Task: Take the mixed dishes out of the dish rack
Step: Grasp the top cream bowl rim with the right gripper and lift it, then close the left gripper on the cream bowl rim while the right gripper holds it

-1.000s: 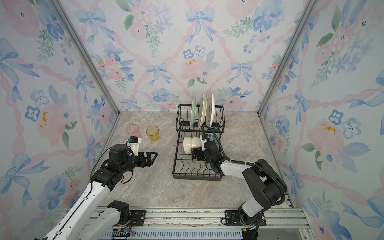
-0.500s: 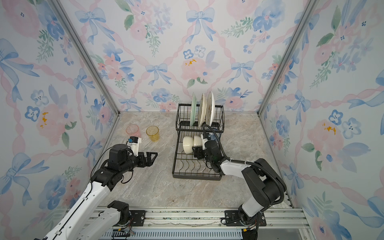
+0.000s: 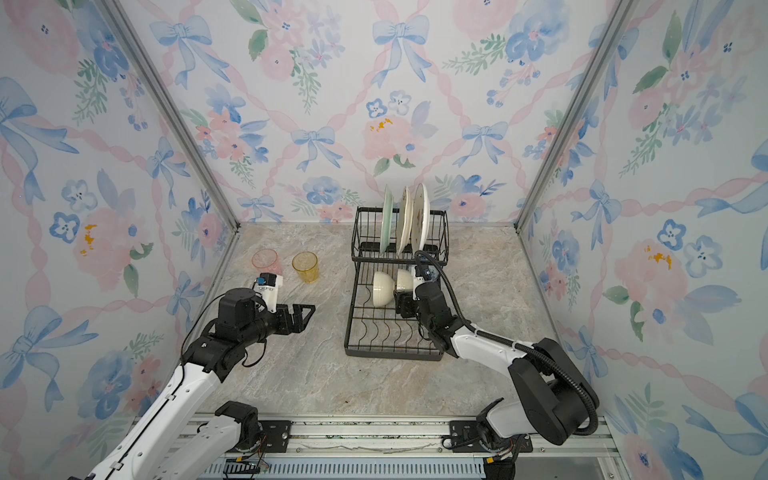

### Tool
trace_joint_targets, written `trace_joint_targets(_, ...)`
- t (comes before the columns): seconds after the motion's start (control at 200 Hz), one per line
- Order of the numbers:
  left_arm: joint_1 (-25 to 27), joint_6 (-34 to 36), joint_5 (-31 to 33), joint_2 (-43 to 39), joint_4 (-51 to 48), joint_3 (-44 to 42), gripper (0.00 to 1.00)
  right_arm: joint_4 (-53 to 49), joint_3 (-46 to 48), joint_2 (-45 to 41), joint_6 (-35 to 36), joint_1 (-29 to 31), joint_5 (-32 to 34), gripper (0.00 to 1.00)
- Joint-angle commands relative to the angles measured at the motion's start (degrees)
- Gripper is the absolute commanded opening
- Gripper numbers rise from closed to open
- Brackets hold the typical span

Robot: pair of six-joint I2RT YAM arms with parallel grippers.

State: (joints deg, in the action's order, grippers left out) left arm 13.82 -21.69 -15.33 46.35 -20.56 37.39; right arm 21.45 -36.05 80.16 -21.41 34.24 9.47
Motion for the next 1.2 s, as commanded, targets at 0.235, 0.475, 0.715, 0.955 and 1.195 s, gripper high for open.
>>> trace_joint_targets(0.235, 1.4, -4.4, -3.8, 0.8, 5.0, -0.8, 0.98, -1.6, 5.8, -13.0, -6.2, 1.1, 2.5, 0.56)
trace_joint_targets(0.475, 10.3, -8.7, 1.5, 1.4, 8.2, 0.2, 0.98, -4.6, 8.6, -22.1, -10.4, 2.8, 2.5, 0.55)
trace_joint_targets(0.715, 22.9, -11.9, 7.4, 8.8, 12.3, 3.5, 0.98, -5.7, 8.0, -26.8, -12.5, 8.0, 3.6, 0.54)
trace_joint_targets(0.955, 26.9, -14.2, 8.2, 15.4, 18.2, 5.9, 0.98, -4.0, 9.3, -30.5, -16.5, 13.0, 6.8, 0.53)
trace_joint_targets(1.195, 28.4, -16.3, 7.4, 19.6, 22.7, 7.3, 0.98, -3.1, 10.4, -33.2, -20.1, 16.2, 7.6, 0.52)
